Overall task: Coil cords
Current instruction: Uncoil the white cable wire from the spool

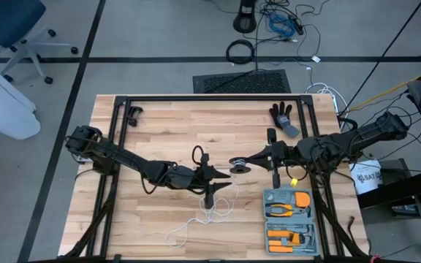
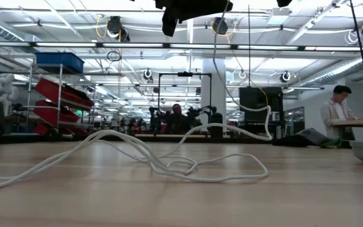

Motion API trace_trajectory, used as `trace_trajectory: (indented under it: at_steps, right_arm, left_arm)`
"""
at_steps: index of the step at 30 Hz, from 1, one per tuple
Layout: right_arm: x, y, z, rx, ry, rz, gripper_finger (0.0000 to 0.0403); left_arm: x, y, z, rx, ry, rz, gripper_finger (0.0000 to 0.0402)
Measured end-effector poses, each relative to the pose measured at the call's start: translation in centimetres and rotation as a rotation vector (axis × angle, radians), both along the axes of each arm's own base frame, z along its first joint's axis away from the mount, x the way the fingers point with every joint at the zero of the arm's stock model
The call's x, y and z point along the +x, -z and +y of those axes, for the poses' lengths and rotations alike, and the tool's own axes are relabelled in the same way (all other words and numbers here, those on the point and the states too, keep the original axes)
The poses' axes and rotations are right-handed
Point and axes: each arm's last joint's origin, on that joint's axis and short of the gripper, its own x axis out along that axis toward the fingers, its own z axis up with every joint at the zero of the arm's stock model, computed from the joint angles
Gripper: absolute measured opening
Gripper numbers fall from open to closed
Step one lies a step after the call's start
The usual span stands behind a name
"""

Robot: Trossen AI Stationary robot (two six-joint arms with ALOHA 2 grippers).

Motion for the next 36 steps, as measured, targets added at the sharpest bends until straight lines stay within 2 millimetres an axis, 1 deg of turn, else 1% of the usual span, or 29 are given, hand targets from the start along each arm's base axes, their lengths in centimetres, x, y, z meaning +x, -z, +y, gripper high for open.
trace_trajectory:
  at_steps: [8,13,21,28,36]
  right_arm:
    - [0.0,-0.1,0.0,0.003,-0.002,-0.007,0.0000]
    - [0.0,-0.1,0.0,-0.001,-0.003,-0.007,0.0000]
    - [0.0,-0.1,0.1,0.001,-0.006,-0.006,0.0000]
    - [-0.1,0.6,0.0,0.027,0.001,0.063,0.0000]
    - [-0.3,1.2,0.0,0.045,0.013,0.121,0.0000]
  left_arm:
    - [0.0,0.1,0.0,0.008,0.001,0.010,0.0051]
    - [0.0,0.2,0.3,0.015,-0.032,0.015,0.0010]
    - [-0.1,0.1,0.4,0.045,-0.062,0.026,0.0005]
    - [-1.7,-2.5,0.9,0.063,-0.102,0.009,0.0003]
    - [-4.8,-6.8,0.2,0.111,-0.104,-0.094,0.0002]
